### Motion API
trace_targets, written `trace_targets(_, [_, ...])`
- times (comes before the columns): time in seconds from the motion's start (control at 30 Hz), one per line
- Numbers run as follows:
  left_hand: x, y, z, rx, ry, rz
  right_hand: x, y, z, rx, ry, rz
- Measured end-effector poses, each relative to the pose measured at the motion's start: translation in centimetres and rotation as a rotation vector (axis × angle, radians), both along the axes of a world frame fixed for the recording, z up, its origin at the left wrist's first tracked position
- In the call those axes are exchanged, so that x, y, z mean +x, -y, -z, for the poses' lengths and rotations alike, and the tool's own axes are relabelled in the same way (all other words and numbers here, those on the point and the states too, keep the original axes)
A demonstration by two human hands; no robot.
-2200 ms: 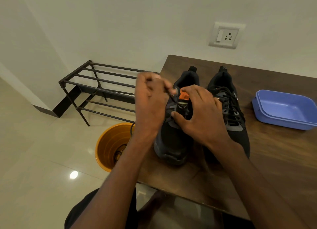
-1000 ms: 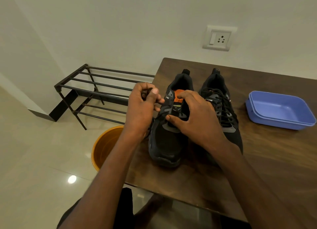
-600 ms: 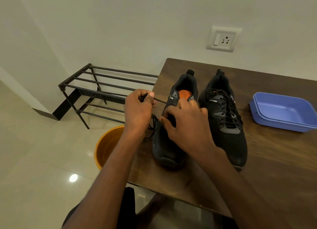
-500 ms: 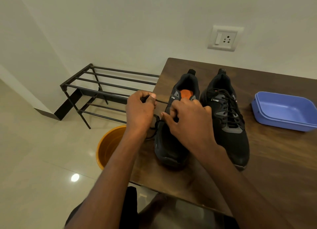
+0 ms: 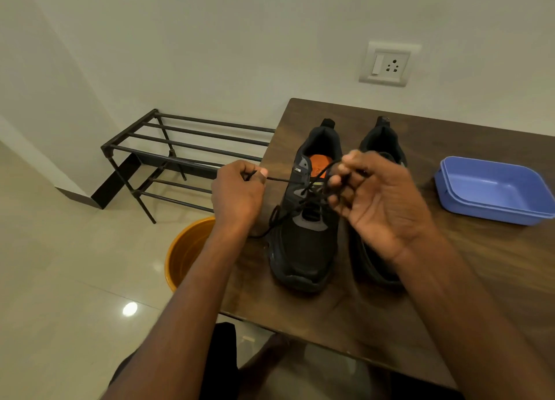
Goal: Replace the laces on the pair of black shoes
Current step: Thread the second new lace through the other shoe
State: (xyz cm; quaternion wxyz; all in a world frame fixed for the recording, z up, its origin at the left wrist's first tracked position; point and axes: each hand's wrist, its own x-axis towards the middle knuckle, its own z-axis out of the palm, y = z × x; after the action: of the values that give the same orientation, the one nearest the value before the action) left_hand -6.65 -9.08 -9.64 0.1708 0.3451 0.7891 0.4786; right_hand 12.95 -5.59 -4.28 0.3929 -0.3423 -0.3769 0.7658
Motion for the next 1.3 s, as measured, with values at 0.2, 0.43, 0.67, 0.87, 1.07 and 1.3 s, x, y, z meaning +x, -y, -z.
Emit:
trace_targets(0.2, [1.4, 0.5, -0.7, -0.145, -0.314, 0.076, 3.3, -0.6, -1.7, 0.365, 0.161, 0.248])
trace_targets(0.43, [4.8, 1.2, -4.5, 0.342, 0.118, 0.664, 3.3, 0.3, -2.7, 0.707, 0.466, 0.022])
trace_targets(0.67, [2.3, 1.4, -3.7, 0.040, -0.151, 0.467, 6.0, -2.0, -1.9, 0.464, 0.233, 0.213])
trace_targets(0.87, [0.6, 2.0, -3.6, 0.160, -0.307, 0.476, 5.9, -1.9, -1.4, 0.583, 0.446, 0.067])
trace_targets(1.07, [4.0, 2.5, -5.6, 0.201, 0.043, 0.785, 3.0, -0.4, -1.3, 0.634, 0.378, -0.122])
trace_targets(1.3, [-0.6, 2.4, -3.5, -0.141, -0.389, 0.403, 5.4, -2.2, -0.5, 0.609, 0.541, 0.231])
